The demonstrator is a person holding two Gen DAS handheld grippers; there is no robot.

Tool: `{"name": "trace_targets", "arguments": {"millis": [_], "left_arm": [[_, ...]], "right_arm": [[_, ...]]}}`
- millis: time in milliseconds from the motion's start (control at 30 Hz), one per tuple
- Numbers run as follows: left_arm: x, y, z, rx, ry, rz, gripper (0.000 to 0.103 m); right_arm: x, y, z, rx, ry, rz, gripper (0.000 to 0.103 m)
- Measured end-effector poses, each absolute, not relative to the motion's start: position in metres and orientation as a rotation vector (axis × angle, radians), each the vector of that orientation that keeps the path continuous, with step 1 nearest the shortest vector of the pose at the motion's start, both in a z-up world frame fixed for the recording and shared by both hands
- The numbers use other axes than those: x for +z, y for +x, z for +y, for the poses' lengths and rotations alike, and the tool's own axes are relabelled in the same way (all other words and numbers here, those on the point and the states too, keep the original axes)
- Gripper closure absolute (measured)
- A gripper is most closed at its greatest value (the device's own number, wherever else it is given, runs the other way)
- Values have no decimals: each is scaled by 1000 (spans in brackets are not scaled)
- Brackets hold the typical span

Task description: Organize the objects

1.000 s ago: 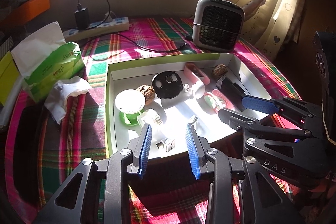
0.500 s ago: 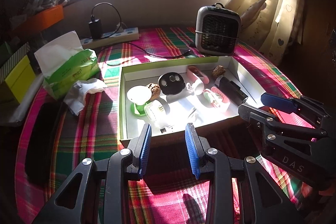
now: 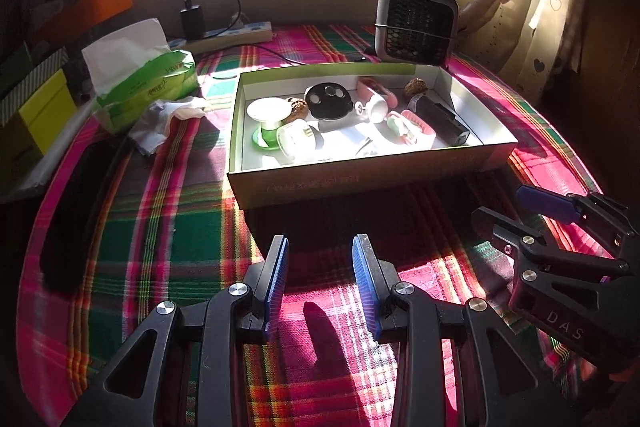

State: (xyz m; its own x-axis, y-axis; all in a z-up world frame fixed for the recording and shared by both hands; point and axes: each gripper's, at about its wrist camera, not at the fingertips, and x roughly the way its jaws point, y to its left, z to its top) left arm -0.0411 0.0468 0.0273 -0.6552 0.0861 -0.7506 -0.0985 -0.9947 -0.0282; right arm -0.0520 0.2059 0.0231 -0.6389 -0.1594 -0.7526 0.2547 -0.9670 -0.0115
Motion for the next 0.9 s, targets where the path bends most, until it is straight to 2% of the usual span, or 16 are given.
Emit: {"name": "trace_targets", "arguments": {"millis": [467, 600, 900], "left_arm": [[13, -25, 52, 2785, -1294, 16, 71], [12, -25, 54, 2790, -1295, 28, 70], [12, -25, 54, 2791, -1297, 33, 69]], "right_arm": [[9, -32, 219, -2653, 1258, 170, 48], [8, -31, 223, -2668, 1267, 151, 40], [8, -32, 223, -2668, 1266, 146, 39]]}}
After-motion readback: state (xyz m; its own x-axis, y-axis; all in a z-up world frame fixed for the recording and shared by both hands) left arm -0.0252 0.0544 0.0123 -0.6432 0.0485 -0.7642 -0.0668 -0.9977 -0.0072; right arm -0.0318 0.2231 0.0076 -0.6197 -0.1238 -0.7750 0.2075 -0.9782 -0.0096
